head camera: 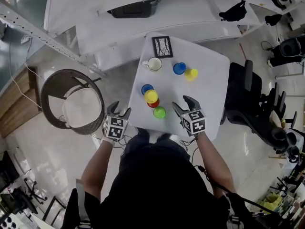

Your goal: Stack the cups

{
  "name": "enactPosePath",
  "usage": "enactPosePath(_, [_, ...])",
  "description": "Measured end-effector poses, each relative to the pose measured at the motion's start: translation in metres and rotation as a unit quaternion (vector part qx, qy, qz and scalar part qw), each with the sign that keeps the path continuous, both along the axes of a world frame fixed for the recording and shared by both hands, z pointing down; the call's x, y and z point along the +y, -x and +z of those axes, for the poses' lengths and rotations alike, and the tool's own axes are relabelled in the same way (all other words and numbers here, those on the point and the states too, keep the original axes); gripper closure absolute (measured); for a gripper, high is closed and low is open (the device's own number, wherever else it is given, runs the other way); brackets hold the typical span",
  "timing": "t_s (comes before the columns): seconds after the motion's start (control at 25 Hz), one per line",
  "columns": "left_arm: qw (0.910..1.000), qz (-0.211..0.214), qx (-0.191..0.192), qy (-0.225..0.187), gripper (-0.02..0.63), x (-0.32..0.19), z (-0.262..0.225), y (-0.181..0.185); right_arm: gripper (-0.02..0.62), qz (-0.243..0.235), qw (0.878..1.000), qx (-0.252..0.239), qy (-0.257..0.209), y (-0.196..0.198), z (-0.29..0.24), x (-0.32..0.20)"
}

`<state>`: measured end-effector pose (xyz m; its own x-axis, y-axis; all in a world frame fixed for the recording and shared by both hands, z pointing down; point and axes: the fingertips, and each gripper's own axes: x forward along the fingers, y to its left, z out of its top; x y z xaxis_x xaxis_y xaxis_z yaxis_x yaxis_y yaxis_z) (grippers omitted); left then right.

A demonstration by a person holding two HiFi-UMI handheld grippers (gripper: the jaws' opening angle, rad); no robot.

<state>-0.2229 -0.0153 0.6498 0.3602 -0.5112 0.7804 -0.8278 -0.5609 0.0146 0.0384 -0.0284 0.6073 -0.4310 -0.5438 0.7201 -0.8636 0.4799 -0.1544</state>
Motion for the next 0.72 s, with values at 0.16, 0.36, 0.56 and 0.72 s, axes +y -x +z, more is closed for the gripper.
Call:
enactPosePath(0.16, [0.9999, -0.007, -0.006, -0.009, 0.344, -0.001, -0.007, -0.013, 0.341, 0.038, 0.999, 0.003, -0.008, -0.041, 0.000, 0.001])
enactPosePath(0.36, [0.9995, -0.026, -0.013, -0.008, 0.344, 0.000, -0.014, -0.022, 0.345, 0.089, 0.996, 0.006, -0.021, -0.091, -0.001, 0.000])
enactPosePath(0.56, [0.9987, -0.044, -0.022, -0.013, 0.345, -0.002, -0.022, -0.031, 0.347, 0.098, 0.995, 0.003, -0.016, -0.123, 0.007, -0.002])
enactPosePath(0.72, [0.9981, -0.054, -0.027, -0.010, 0.345, 0.001, -0.023, -0.039, 0.360, 0.094, 0.995, 0.015, -0.013, -0.140, 0.017, -0.014])
